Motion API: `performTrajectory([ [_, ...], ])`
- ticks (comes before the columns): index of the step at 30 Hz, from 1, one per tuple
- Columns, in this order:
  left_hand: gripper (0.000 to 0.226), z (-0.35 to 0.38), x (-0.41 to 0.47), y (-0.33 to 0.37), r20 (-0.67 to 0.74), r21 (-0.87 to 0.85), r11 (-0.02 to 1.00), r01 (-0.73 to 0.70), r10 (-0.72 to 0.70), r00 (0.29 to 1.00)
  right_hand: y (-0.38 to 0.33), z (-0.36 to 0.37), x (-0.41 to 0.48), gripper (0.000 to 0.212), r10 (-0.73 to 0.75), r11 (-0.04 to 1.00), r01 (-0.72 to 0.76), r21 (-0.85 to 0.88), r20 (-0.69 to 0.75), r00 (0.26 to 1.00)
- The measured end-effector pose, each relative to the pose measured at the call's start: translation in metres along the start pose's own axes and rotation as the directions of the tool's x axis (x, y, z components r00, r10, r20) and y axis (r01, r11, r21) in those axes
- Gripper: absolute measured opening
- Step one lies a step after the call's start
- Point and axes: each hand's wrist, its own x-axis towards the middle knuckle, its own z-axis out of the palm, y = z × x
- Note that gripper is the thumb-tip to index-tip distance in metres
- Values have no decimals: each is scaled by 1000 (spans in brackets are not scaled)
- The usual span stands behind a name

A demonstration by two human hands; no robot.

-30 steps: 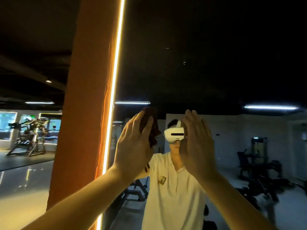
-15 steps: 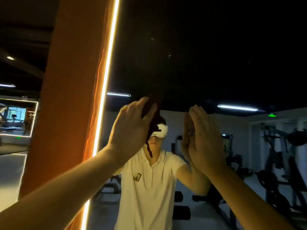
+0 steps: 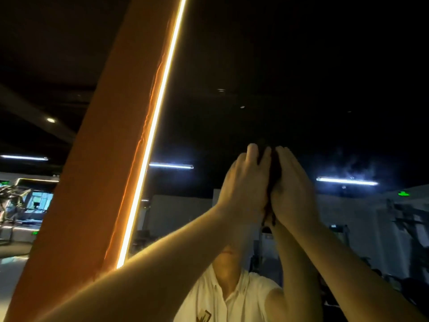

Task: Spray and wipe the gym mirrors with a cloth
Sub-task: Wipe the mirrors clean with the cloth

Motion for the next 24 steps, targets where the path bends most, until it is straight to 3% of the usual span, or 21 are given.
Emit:
performTrajectory([
  [3, 71, -20, -8, -35, -9, 199, 980, 29, -28, 1000, 3, 1, -21, 57, -15, 998, 14, -66, -21, 1000],
  [7, 55, -51, -28, -118, -202, 445, 872, 205, -125, 971, 0, 8, -44, 59, -38, 993, 35, -112, -24, 999],
  [9, 53, -58, -41, -134, -243, 431, 857, 282, -190, 951, 0, 12, -55, 58, -64, 981, 62, -186, -7, 998],
  [13, 56, -37, -78, -79, -172, 118, 981, 153, -131, 976, 1, 18, -77, 60, -156, 920, 165, -355, 53, 986],
  [17, 68, -7, -116, 8, 43, -77, 997, 14, -10, 999, -2, 12, -92, 62, -74, 953, 100, -287, 100, 992],
  [20, 73, -13, -126, 8, 107, 14, 995, -96, 94, 990, -12, 4, -114, 58, 7, 992, -2, -125, 40, 999],
  [24, 82, -50, -146, -53, 99, 169, 967, -192, 177, 979, -12, 10, -143, 62, 17, 981, -10, -193, 32, 999],
])
